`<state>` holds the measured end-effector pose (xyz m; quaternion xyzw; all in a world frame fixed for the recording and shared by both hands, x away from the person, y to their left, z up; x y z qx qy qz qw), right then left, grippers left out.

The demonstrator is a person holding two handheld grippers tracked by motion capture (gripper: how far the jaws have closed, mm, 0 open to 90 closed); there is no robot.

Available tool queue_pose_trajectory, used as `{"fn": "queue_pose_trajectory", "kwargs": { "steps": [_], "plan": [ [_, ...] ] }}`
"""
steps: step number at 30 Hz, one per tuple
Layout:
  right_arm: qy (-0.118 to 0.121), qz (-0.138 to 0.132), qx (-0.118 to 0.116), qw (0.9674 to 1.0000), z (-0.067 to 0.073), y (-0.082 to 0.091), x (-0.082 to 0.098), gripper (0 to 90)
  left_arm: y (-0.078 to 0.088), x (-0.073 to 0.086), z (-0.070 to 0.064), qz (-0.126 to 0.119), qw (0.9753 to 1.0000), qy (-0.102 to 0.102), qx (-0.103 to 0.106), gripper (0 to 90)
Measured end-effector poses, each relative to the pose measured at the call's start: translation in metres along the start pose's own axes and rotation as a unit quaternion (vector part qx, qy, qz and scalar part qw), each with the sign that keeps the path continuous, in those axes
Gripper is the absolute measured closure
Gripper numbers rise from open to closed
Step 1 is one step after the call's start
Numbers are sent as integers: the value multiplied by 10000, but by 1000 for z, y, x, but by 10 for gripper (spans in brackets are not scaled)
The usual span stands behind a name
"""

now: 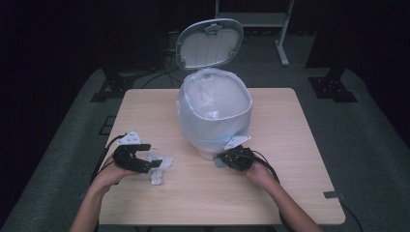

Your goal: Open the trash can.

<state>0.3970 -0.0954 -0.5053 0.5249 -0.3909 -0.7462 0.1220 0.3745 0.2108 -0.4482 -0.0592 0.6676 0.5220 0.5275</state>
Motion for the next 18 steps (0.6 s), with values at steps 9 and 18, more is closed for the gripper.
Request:
{"fn": "queue_pose_trajectory", "kwargs": {
  "steps": [9,18],
  "plan": [
    [2,-1,6,10000,0,0,0,842,-9,12,0,64,10000,-30,-59,173],
    [-13,-14,-6,10000,0,0,0,842,-19,23,1,192,9998,-23,-97,174]
  ]
}}
Point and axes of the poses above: each handheld gripper's, and its own axes: y roughly backward along the jaws, x roughly out of its underside, z roughly to its left, the point moved 6 cm from there along -y, roughly forward along the jaws, and after that the axes turned 15 degrees about -x, right-handed, at the moved point
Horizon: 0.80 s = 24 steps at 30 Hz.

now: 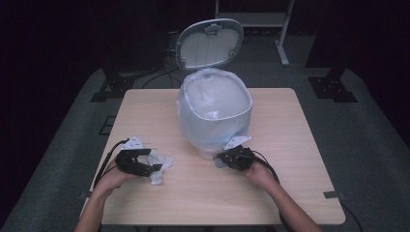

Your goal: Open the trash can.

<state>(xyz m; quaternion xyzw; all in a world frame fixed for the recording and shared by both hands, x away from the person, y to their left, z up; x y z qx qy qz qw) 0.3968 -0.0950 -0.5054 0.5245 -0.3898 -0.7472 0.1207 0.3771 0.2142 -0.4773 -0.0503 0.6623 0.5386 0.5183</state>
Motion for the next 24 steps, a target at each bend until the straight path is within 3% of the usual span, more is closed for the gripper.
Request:
{"fn": "queue_pose_trajectory", "kwargs": {
  "steps": [14,16,24],
  "plan": [
    [3,8,8,10000,0,0,0,842,-15,13,-4,275,9996,-85,18,183],
    [3,7,7,10000,0,0,0,842,-16,15,-5,279,9995,-124,53,226],
    [0,9,10,10000,0,0,0,842,-22,19,-7,411,9990,-184,86,247]
  ]
}}
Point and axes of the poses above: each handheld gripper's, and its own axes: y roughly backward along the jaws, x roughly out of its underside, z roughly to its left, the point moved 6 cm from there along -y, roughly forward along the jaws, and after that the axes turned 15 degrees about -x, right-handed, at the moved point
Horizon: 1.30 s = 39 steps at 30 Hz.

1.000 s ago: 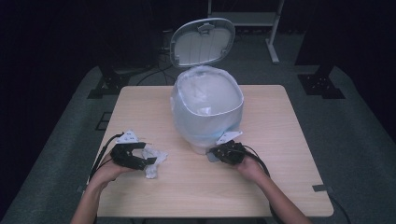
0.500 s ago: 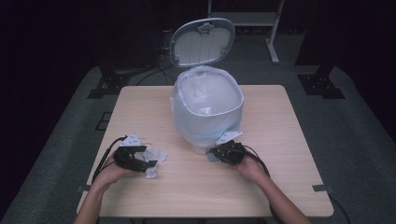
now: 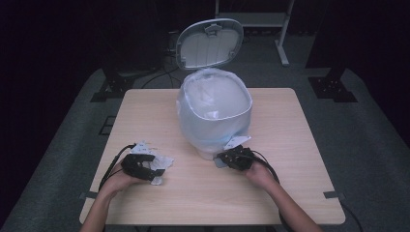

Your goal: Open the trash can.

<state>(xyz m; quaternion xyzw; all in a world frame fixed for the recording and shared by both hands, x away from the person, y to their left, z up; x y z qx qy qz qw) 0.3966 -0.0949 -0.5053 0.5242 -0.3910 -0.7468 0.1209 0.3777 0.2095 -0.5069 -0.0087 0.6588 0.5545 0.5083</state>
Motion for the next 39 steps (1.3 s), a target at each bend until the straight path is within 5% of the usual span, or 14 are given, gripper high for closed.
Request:
{"fn": "queue_pose_trajectory", "kwargs": {
  "steps": [8,16,25,34,39],
  "plan": [
    [6,-1,-4,10000,0,0,0,842,-4,5,0,41,10000,-40,-28,268],
    [-1,-2,1,10000,0,0,0,842,-3,7,0,-57,9993,-197,-327,362],
    [-4,-2,5,10000,0,0,0,842,1,11,0,-217,9991,-154,-318,573],
    [-5,-1,5,10000,0,0,0,842,3,12,1,-131,9995,220,-171,797],
    [3,-1,-2,10000,0,0,0,842,4,14,1,-175,9993,339,-34,838]
  ]
}}
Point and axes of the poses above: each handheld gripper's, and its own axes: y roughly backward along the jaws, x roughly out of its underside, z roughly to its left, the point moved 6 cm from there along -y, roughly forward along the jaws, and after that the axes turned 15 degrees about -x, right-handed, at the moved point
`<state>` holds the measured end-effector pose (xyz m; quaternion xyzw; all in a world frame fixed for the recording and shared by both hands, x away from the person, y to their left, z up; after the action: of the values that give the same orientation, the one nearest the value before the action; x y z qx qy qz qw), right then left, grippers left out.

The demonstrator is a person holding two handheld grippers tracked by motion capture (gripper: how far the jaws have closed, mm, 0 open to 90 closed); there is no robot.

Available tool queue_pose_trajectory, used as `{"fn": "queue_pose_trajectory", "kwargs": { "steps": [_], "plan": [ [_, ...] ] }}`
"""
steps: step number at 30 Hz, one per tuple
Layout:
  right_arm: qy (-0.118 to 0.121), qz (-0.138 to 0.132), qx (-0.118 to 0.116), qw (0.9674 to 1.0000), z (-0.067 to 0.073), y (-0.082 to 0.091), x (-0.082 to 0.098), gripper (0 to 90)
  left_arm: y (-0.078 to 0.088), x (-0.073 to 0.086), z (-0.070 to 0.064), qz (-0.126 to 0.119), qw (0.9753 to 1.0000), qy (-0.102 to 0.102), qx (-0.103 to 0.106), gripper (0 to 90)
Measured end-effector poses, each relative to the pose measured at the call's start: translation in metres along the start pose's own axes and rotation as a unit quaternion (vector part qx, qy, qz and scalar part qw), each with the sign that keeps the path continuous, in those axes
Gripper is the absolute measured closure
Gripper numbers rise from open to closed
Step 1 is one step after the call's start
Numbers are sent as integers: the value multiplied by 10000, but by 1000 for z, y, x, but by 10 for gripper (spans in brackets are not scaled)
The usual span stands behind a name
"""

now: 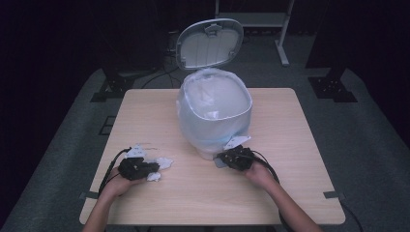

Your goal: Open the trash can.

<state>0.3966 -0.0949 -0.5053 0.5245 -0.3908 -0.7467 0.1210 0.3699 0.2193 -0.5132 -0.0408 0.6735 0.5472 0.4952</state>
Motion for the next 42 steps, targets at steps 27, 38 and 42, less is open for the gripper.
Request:
{"fn": "queue_pose_trajectory", "kwargs": {
  "steps": [27,38,42],
  "plan": [
    [8,-5,-9,10000,0,0,0,842,19,-14,-1,-271,9989,240,301,848],
    [2,-32,-13,10000,-1,0,1,842,40,-28,-3,-262,9989,240,292,849],
    [-4,-35,-23,10000,-1,0,1,842,50,-35,-1,-305,9987,250,321,849]
  ]
}}
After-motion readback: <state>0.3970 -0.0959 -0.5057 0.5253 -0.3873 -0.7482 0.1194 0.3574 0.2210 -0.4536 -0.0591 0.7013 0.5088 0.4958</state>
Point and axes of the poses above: each handheld gripper's, and its own axes: y roughly backward along the jaws, x roughly out of its underside, z roughly to its left, the point moved 6 cm from there along -y, roughly forward along the jaws, and after that the axes turned 15 degrees about -x, right-handed, at the moved point
